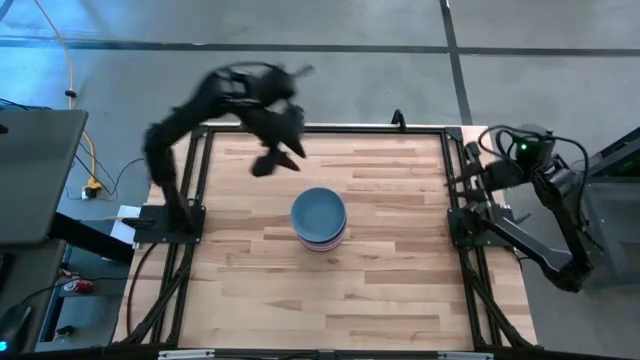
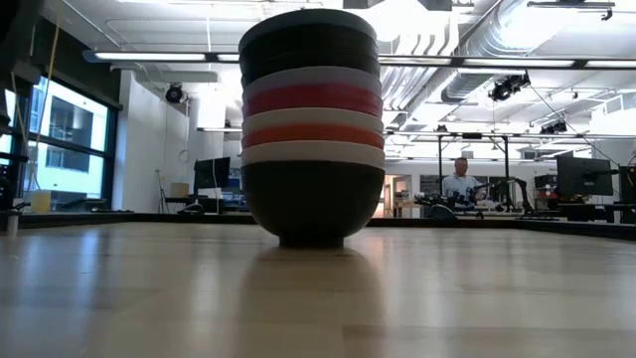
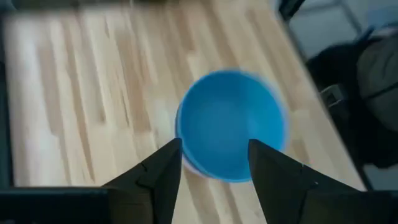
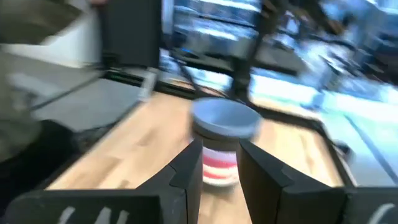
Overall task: Nest bowls inside each other
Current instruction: Return to Home Position
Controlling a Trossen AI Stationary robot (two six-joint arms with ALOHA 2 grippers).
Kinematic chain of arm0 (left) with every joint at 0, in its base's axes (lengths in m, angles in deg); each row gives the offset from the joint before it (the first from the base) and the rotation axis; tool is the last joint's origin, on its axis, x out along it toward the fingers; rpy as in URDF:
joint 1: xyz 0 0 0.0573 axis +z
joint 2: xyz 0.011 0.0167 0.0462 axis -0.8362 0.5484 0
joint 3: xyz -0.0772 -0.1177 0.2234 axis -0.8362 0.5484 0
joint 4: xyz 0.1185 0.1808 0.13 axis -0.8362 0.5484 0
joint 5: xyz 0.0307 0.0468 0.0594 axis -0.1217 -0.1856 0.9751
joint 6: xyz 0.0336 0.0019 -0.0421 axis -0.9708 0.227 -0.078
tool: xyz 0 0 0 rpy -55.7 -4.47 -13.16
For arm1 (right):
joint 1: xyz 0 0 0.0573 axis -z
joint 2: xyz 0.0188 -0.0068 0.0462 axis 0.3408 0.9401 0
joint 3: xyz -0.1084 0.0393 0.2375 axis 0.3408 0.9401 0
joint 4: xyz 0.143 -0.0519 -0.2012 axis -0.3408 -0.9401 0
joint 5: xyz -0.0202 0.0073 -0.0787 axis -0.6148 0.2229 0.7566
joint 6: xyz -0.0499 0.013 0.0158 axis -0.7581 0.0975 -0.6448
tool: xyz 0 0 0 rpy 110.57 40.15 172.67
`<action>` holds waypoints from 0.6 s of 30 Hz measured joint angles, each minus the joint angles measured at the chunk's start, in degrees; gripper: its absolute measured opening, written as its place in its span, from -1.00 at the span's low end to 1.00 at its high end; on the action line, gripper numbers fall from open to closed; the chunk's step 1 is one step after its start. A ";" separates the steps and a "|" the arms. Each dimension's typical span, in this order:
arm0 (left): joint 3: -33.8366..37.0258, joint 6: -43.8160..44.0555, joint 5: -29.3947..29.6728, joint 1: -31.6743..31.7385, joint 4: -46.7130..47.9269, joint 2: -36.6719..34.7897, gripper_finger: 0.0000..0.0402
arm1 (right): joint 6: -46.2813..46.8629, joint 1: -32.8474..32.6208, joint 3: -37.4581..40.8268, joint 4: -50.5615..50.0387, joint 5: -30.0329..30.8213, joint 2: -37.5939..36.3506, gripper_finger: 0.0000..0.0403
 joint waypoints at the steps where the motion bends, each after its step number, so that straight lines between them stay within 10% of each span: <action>1: 0.00 -0.17 -1.18 0.36 -0.36 -2.13 -0.14 | 1.87 0.31 0.01 0.82 1.93 0.00 -0.55; 18: 23.00 11.32 16.63 -3.44 -11.18 -36.93 -0.14 | 14.24 0.60 0.01 17.17 7.92 -0.02 -0.55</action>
